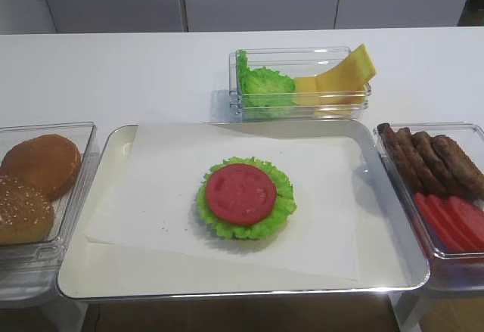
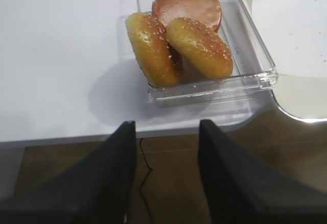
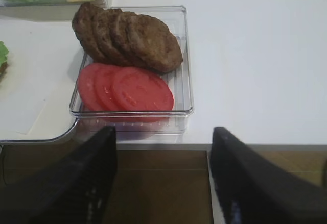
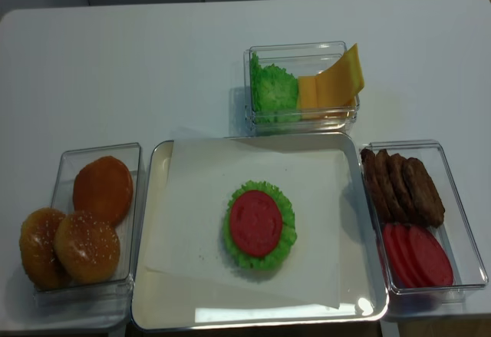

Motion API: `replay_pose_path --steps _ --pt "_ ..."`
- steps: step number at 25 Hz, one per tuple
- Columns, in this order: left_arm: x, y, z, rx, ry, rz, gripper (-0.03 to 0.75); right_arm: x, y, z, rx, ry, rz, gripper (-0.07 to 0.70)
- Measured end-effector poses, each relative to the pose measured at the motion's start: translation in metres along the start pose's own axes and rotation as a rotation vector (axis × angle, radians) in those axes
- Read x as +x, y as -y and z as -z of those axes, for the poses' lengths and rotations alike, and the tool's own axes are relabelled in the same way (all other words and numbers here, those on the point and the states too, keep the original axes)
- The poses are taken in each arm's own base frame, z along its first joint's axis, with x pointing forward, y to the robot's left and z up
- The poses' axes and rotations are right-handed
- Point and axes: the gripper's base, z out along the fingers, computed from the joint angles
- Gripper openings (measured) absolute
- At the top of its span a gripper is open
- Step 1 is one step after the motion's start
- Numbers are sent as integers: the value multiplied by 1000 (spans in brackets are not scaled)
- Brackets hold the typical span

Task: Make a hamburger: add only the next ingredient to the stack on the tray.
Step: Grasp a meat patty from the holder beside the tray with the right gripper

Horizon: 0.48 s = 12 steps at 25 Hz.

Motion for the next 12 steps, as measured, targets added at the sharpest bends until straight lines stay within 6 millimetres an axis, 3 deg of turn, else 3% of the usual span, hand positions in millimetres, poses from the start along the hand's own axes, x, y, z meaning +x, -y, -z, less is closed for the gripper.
replay_pose_path --steps 12 --pt "0 0 0 0 0 0 302 0 0 0 0 2 9 451"
